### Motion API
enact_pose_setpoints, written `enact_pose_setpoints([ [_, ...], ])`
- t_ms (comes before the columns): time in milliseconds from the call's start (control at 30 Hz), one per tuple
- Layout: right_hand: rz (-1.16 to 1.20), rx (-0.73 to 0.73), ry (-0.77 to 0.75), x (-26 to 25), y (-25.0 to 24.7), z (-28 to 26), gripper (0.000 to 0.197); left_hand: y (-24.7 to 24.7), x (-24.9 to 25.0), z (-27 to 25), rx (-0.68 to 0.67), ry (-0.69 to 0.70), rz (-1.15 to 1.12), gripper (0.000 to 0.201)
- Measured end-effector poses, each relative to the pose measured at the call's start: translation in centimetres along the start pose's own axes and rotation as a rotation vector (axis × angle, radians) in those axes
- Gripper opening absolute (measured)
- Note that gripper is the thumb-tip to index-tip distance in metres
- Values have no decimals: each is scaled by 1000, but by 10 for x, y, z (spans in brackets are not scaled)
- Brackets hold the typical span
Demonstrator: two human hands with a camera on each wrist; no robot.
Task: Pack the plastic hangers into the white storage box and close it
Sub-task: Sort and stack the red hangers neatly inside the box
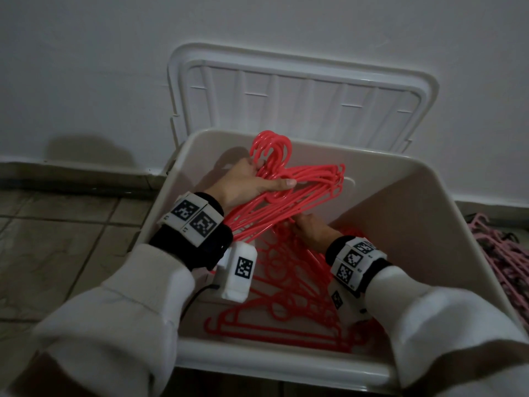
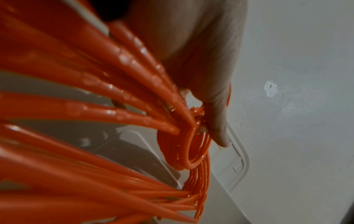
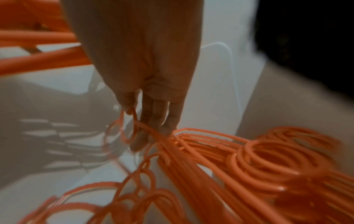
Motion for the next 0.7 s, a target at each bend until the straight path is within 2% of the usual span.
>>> enact_pose_setpoints([
  [133, 57, 46, -18, 1, -1, 4, 33, 0, 0, 0, -8, 1, -2, 34],
  [267, 65, -140, 33, -3, -14, 0, 28, 0, 1, 0, -4, 7, 13, 29],
  [367, 181, -135, 41, -3, -20, -3, 22, 1, 3, -1, -5, 20, -2, 22],
  [467, 224, -187, 81, -4, -20, -7, 30, 1, 1, 0, 5, 17, 10, 31],
  [600, 140, -254, 81, -7, -24, -9, 22, 0, -2, 1, 5, 11, 12, 39],
  [700, -18, -267, 131, -3, -26, -9, 30, 0, -2, 2, 0, 18, 23, 38],
])
Point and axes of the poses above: each hand's wrist, its own z-axis towards the middle knuckle, its own y-axis out of the palm, x = y × z, the point moved 1 cm from there along z, towards the middle knuckle, and after that the axes turned 6 degrees about y, right-handed, at the moved point
